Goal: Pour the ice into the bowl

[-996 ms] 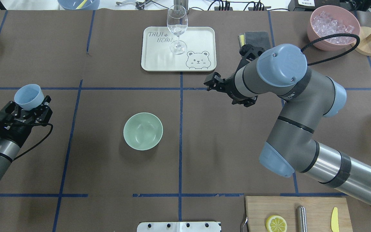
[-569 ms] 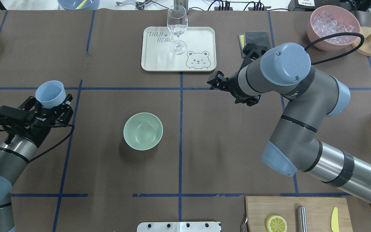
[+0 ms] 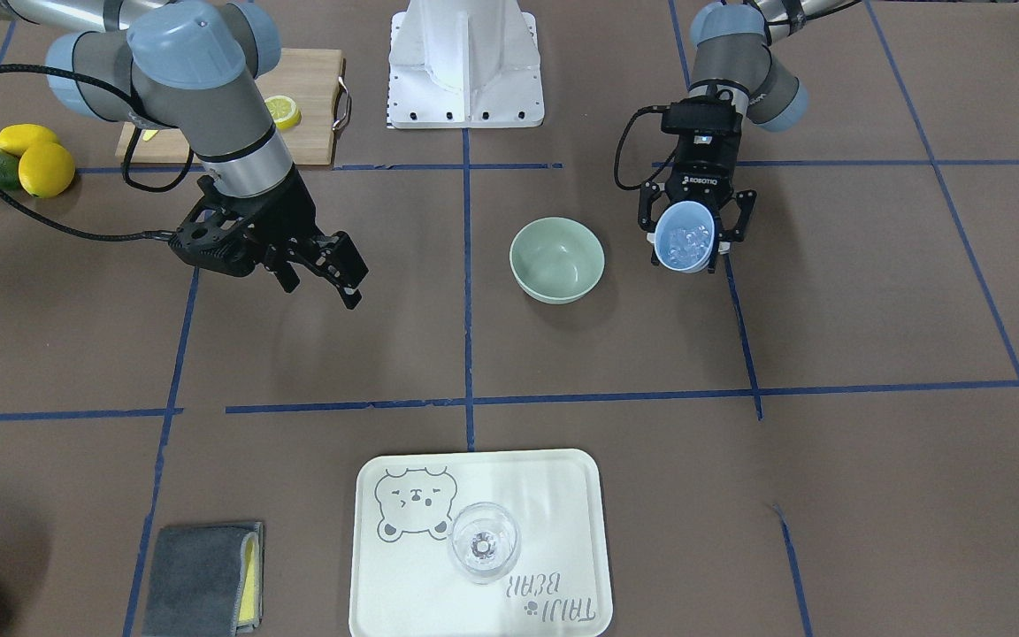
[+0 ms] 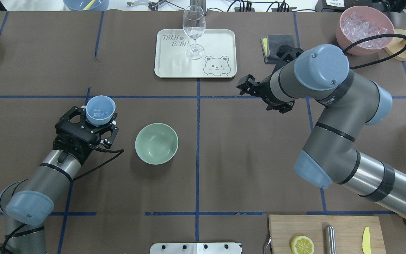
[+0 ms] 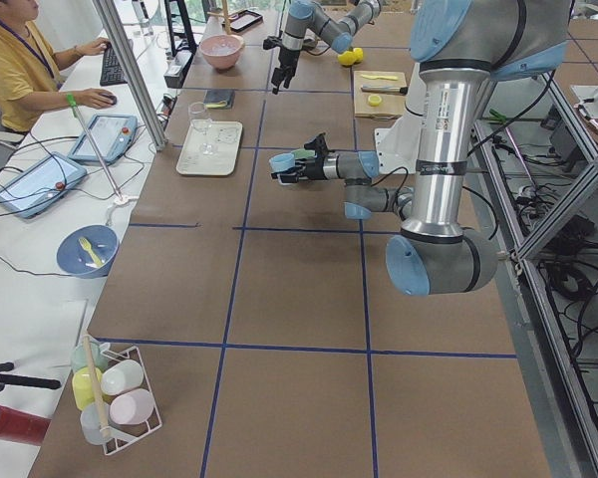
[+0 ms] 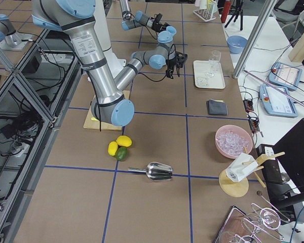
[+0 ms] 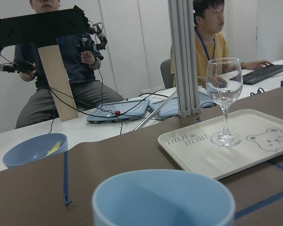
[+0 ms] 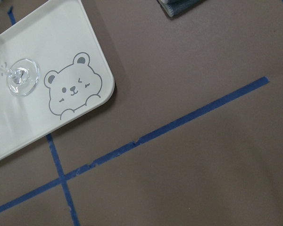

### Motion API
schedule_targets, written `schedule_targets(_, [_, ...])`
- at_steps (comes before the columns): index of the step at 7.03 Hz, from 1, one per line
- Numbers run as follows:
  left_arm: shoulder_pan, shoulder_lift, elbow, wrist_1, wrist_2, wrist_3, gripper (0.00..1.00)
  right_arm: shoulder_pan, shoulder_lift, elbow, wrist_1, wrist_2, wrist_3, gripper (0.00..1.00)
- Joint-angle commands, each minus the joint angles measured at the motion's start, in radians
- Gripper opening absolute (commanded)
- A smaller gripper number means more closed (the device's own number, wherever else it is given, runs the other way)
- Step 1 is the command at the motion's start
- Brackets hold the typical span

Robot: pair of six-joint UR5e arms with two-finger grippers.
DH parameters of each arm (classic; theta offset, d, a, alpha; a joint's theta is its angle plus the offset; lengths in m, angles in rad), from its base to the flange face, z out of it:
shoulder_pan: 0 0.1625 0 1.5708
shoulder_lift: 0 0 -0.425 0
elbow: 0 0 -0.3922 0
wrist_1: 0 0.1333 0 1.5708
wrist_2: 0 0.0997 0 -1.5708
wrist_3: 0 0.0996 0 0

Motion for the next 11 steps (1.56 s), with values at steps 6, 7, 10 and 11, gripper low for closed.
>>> schedule_targets(6, [0.049, -0.102, -0.058, 0.362, -0.089, 0.786, 0.00, 0.002, -0.007, 0.001, 0.006, 0.000, -0.012, 1.00])
schedule_targets(7, [0.049, -0.138, -0.066, 0.478, -0.083, 0.797, 0.00, 0.003, -0.006, 0.002, 0.006, 0.000, -0.012, 1.00])
schedule_targets(10, [0.092, -0.217, -0.098, 0.774, 0.052, 0.827, 0.00, 0.007, -0.007, 0.016, 0.008, -0.003, -0.011, 1.00])
schedule_targets(11, [0.109, -0.225, -0.095, 0.854, 0.078, 0.825, 0.00, 0.010, -0.012, 0.031, 0.006, -0.011, -0.012, 1.00])
